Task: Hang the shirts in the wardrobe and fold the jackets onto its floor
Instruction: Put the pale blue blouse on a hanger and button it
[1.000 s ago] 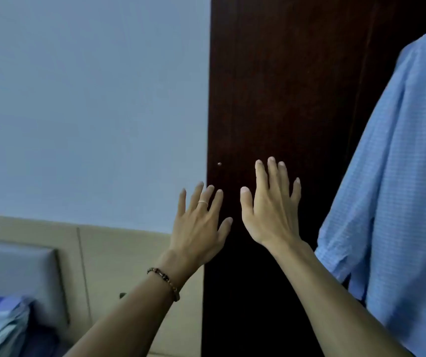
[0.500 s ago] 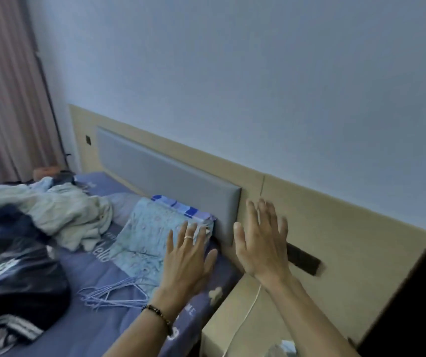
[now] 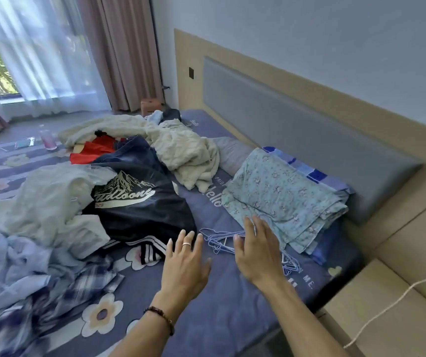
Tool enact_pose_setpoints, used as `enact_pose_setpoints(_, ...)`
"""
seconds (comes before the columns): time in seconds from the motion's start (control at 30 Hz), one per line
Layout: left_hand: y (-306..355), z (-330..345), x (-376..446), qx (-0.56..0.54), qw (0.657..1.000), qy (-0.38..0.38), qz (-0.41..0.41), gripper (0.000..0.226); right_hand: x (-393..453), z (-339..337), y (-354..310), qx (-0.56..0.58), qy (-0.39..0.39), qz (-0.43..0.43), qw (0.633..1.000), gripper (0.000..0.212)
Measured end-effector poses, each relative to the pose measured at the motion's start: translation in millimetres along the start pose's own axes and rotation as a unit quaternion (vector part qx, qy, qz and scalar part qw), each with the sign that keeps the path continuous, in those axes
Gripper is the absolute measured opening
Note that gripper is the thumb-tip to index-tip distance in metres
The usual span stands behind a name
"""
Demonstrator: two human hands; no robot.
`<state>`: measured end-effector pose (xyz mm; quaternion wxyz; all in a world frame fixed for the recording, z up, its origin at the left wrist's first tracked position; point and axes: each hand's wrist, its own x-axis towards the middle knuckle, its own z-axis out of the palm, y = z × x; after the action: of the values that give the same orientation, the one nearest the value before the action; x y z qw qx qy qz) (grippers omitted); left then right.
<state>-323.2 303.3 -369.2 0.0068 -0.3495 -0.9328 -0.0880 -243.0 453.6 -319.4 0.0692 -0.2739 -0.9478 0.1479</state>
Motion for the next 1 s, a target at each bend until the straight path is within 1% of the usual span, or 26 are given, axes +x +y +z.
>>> enact_pose_setpoints(0.07,-33.9,21.3,16.0,-0.001,0.999,-0.022,-0.023,0.061,24.5,31.8,-15.3,0.006,-0.043,-0.006,0.999,0.063)
enact_pose_setpoints(0.13,-56.9,35.1,27.3,-0.007,0.999,-0.04,-0.03,0.064,43.2,55.7,-21.6,0.012,-0.06,-0.01,0.998,0.055)
enact_pose_setpoints(0.2,-89.5,57.9,43.3,-0.024,0.997,-0.057,-0.056,0.064,72.3,93.5,-34.7,0.019,-0.091,-0.017,0.996,0.054)
enact_pose_setpoints(0.27,-119.7,72.6,56.9,-0.019,0.995,-0.068,-0.069,0.063,99.9,131.2,-51.2,0.027,-0.117,-0.028,0.992,0.055)
enact_pose_setpoints(0.33,-158.7,89.0,64.4,0.0,0.993,-0.083,-0.09,0.063,124.6,172.5,-78.2,0.028,-0.151,-0.043,0.987,0.057)
enact_pose_setpoints(0.4,-194.5,100.8,65.4,0.009,0.99,-0.083,-0.115,0.061,141.0,204.3,-103.8,0.029,-0.181,-0.061,0.981,0.053)
enact_pose_setpoints(0.5,-261.5,121.6,56.9,0.009,0.982,-0.1,-0.157,0.062,159.9,252.2,-154.6,0.031,-0.208,-0.099,0.973,0.053)
enact_pose_setpoints(0.63,-345.3,145.0,35.8,0.022,0.978,-0.099,-0.181,0.064,166.2,318.1,-221.4,0.037,-0.246,-0.139,0.959,0.052)
enact_pose_setpoints(0.73,-399.2,168.7,16.4,0.045,0.976,-0.121,-0.175,0.066,159.2,363.4,-261.7,0.039,-0.267,-0.16,0.949,0.051)
enact_pose_setpoints(0.83,-456.2,192.3,-9.8,0.076,0.975,-0.121,-0.171,0.068,143.0,412.1,-297.9,0.054,-0.281,-0.166,0.944,0.05)
enact_pose_setpoints(0.93,-501.5,200.9,-34.2,0.117,0.969,-0.101,-0.192,0.075,126.5,452.2,-325.0,0.06,-0.293,-0.172,0.939,0.05)
enact_pose_setpoints(0.97,-513.6,201.1,-40.2,0.12,0.97,-0.085,-0.195,0.074,121.3,463.7,-332.9,0.059,-0.296,-0.179,0.936,0.05)
enact_pose_setpoints(1.0,-528.9,204.4,-48.4,0.118,0.971,-0.069,-0.197,0.068,115.0,477.4,-342.9,0.057,-0.301,-0.19,0.933,0.051)
